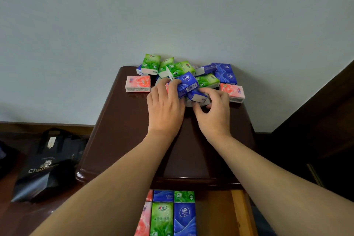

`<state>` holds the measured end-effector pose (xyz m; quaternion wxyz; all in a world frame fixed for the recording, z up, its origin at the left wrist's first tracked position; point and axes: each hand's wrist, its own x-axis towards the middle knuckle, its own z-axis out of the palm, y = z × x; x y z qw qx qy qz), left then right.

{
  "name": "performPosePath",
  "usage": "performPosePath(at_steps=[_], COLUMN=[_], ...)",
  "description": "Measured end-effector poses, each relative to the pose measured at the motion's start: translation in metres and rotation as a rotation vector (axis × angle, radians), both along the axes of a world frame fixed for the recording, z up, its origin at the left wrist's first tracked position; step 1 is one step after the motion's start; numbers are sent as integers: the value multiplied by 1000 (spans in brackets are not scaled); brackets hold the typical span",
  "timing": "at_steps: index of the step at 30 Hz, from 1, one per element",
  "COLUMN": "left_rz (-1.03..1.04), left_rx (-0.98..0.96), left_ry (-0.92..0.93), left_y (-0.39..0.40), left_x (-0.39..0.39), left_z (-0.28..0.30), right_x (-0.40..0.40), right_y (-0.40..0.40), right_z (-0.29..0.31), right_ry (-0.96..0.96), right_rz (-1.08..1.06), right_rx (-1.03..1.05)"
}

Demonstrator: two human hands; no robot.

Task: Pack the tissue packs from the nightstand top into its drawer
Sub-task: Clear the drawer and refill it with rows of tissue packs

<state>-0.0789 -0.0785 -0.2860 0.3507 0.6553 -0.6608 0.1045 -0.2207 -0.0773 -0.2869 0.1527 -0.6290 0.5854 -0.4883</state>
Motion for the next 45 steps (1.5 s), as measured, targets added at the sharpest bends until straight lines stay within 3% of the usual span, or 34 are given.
performPosePath(at_steps=[8,11,15,22,27,31,34,37,41,45], left_rz=[-88,-128,-77,-116,-120,-63,-24,-8,37,41], left_rx=[-100,-35,150,273,350,430,465,492,503,501], left_ry=[189,404,866,923,1015,1176,1224,1144,1214,1171], left_y=[28,59,110,198,253,294,315,330,338,341], left_x=[10,20,31,30,27,34,44,57,68,71], left_z=[5,4,5,11,15,1,-8,-16,-24,-29], right_x=[-2,-3,-11,-24,-18,-9,-7,-4,3,15], right_y=[8,27,73,165,218,257,284,300,309,310], right_z=[3,5,5,7,9,-4,-13,-17,-22,-25], right_ry=[-121,-250,-306,-247,-436,-957,-1114,-1051,-798,-791], right_rz=[-66,-137,-162,-20,26,95,176,164,162,146], right_rx=[-58,17,125,230,376,656,802,896,964,990])
